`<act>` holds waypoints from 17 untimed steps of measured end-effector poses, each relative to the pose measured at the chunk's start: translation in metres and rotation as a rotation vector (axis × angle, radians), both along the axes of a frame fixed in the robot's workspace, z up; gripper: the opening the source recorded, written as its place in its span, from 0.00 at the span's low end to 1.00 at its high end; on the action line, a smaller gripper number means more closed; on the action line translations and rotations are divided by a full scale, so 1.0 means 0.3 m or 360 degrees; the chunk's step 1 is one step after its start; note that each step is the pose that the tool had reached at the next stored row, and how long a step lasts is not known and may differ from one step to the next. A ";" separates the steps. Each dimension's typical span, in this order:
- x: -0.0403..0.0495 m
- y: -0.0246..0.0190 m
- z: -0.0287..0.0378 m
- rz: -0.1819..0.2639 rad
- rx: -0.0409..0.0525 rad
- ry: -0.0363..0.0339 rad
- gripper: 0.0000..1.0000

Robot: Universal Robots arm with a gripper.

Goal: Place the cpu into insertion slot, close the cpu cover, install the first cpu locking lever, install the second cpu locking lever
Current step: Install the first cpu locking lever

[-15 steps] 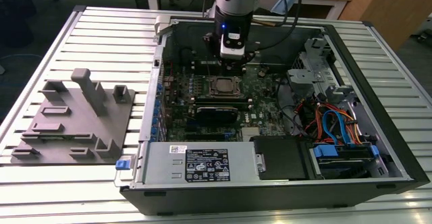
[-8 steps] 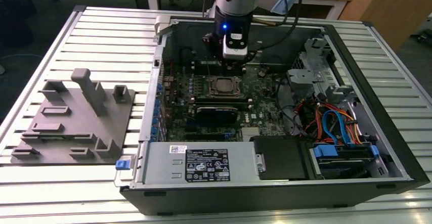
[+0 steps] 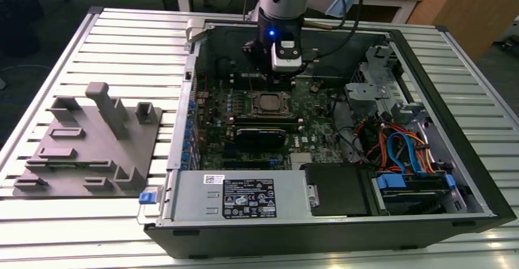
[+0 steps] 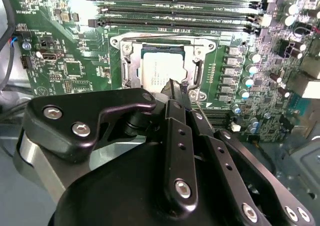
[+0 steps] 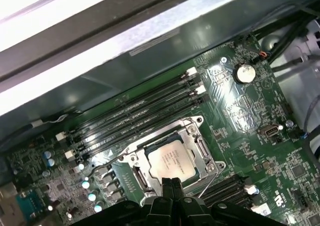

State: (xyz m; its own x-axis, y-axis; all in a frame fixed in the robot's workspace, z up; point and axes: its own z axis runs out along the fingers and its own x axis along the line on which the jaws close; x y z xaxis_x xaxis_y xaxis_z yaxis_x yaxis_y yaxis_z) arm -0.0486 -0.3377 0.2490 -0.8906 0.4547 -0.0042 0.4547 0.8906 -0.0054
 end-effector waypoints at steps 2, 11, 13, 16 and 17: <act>0.000 -0.001 0.000 0.0024 0.0000 0.0000 0.10; 0.000 -0.002 0.000 0.0137 0.0000 -0.0001 0.10; 0.000 -0.002 0.000 0.0148 0.0000 -0.0001 0.10; -0.001 -0.002 0.000 0.0153 0.0000 -0.0001 0.10; -0.001 -0.002 0.000 0.0154 0.0000 -0.0001 0.10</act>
